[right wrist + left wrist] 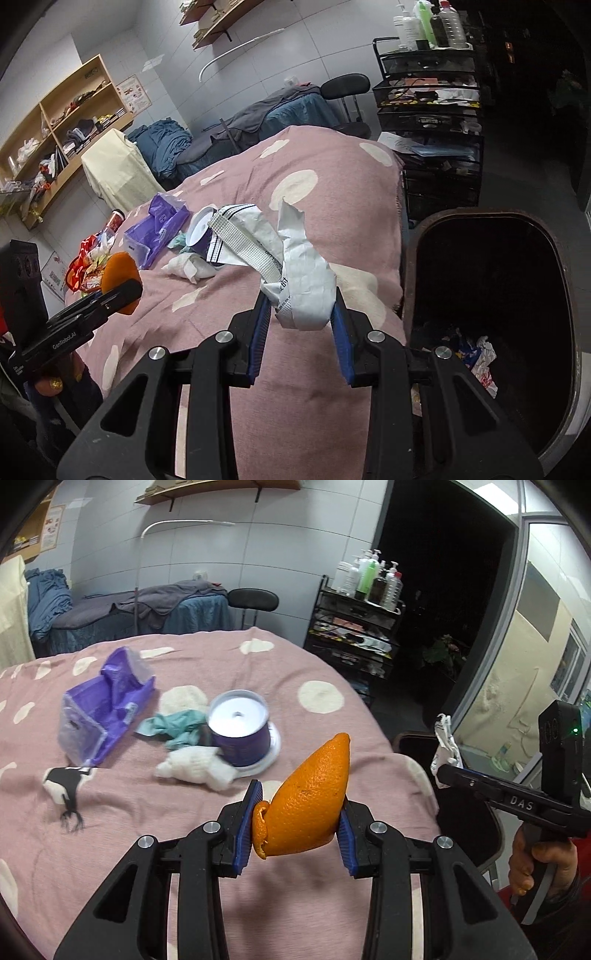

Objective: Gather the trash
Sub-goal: 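Carry the peel and tissue over the bin and open both grippers to drop them, then move both open grippers back over the bedspread, then grasp the purple plastic bag with the left gripper while the right grasps the disc spindle, then carry the spindle over the bin and release it with the right gripper while the left holds the purple bag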

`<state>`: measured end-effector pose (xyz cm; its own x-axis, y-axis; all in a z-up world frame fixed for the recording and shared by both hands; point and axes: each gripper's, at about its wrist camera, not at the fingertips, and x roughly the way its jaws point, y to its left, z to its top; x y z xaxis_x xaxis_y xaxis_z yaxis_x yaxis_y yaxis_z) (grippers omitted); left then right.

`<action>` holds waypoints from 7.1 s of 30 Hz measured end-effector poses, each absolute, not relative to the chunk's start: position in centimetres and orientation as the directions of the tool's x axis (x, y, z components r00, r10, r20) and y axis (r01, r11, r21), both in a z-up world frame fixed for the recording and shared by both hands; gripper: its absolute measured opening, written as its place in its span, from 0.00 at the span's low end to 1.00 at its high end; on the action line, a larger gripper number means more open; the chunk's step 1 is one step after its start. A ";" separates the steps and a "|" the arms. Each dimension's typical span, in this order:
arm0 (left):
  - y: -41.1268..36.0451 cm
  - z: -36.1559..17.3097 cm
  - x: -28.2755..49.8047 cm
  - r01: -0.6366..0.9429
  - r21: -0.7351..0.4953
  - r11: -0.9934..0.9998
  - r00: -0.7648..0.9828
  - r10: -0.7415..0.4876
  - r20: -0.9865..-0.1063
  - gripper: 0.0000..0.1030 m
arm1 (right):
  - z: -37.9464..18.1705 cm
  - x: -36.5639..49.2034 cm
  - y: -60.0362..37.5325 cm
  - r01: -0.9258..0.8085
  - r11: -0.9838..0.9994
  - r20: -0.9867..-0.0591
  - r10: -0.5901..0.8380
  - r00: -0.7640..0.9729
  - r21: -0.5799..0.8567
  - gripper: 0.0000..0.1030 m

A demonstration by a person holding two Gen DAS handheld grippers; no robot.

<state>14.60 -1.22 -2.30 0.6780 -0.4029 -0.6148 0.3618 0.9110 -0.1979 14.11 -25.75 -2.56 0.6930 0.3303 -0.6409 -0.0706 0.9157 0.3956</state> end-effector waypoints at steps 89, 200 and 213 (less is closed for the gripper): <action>-25.4 -7.6 13.7 0.671 -0.102 0.735 0.416 -0.486 -0.768 0.88 | -2.9 6.1 -41.6 0.519 0.796 -0.616 -0.247 0.748 0.312 0.92; 10.6 0.6 18.0 -0.031 -0.226 0.974 0.836 -0.099 -0.540 0.27 | 0.4 23.2 -16.1 -0.206 0.967 -0.639 0.252 0.727 0.146 0.69; 4.7 1.0 15.6 0.108 -0.245 0.964 0.831 -0.222 -0.510 0.27 | 0.2 17.1 -23.5 -0.061 0.975 -0.615 0.183 0.767 0.214 0.69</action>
